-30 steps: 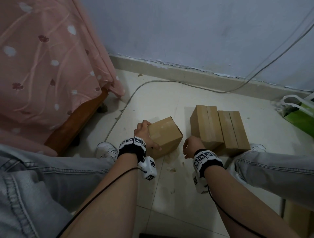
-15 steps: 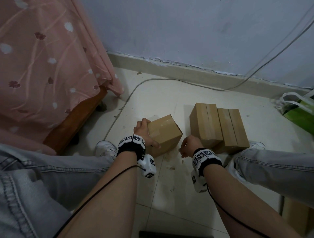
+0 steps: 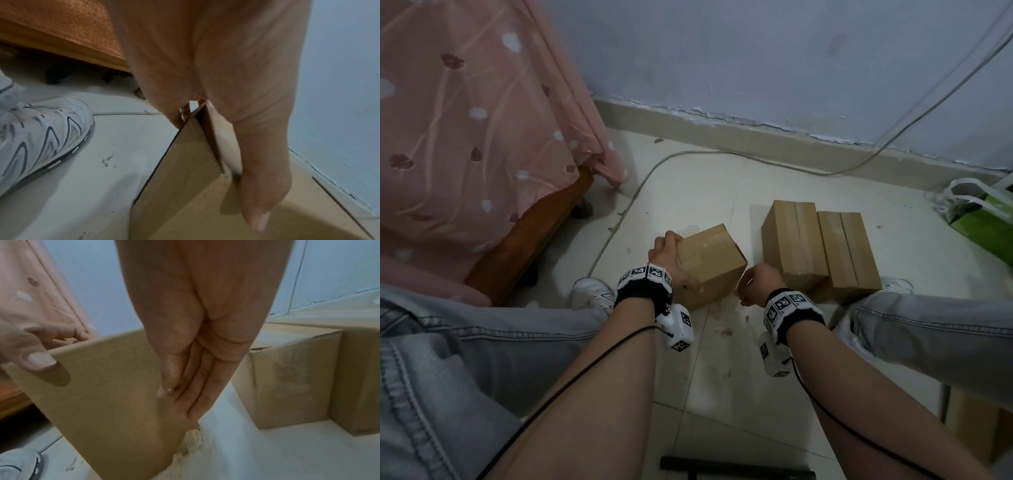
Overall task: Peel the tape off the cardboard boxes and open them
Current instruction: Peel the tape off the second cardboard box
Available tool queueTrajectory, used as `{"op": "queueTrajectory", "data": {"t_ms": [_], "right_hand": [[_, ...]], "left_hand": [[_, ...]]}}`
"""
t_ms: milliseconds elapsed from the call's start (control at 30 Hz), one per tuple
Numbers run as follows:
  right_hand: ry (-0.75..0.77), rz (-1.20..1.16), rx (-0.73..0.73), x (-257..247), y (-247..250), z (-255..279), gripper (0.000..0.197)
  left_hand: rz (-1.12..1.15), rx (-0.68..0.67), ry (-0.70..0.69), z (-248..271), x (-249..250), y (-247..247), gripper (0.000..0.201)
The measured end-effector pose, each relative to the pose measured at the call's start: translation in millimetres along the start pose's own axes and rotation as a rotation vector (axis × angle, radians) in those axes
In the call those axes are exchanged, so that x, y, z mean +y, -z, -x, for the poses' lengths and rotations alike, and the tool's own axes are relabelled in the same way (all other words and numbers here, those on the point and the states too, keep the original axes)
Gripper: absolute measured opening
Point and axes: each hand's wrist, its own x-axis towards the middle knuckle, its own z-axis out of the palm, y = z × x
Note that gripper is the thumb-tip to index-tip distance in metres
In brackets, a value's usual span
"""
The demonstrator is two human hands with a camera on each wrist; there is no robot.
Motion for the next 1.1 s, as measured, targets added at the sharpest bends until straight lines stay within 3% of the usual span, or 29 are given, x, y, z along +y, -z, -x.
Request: {"op": "queueTrajectory", "data": {"t_ms": [133, 267, 533, 600, 700, 767, 833, 1000, 1100], "right_hand": [[0.009, -0.034, 0.009, 0, 1, 3, 0.006], [-0.026, -0.071, 0.037, 1, -1, 5, 0.027], [-0.145, -0.271, 0.042, -1, -6, 16, 0.01], [-0.126, -0.25, 0.053, 0, -6, 17, 0.004], [-0.075, -0.168, 0.111, 5, -5, 14, 0.014], [-0.069, -0.12, 0.131, 6, -4, 14, 0.006], [-0.085, -0.127, 0.112, 7, -5, 11, 0.006], [-0.163, -0.005, -0.001, 4, -9, 11, 0.026], [-0.175, 0.032, -0.04, 1, -9, 17, 0.025]], "left_hand": [[-0.001, -0.003, -0.001, 1, 0, 0, 0.103], [0.001, 0.001, 0.001, 3, 1, 0, 0.103], [-0.009, 0.013, 0.007, 5, 3, -2, 0.104], [-0.006, 0.016, 0.008, 5, 2, -2, 0.104], [-0.004, 0.015, 0.006, 4, 1, -2, 0.104], [-0.001, 0.011, 0.006, 3, 1, -2, 0.104], [0.002, 0.012, 0.007, 2, 1, -2, 0.104], [0.001, 0.02, 0.009, 1, 1, -3, 0.104], [-0.006, 0.023, 0.006, 2, 1, -3, 0.104]]}}
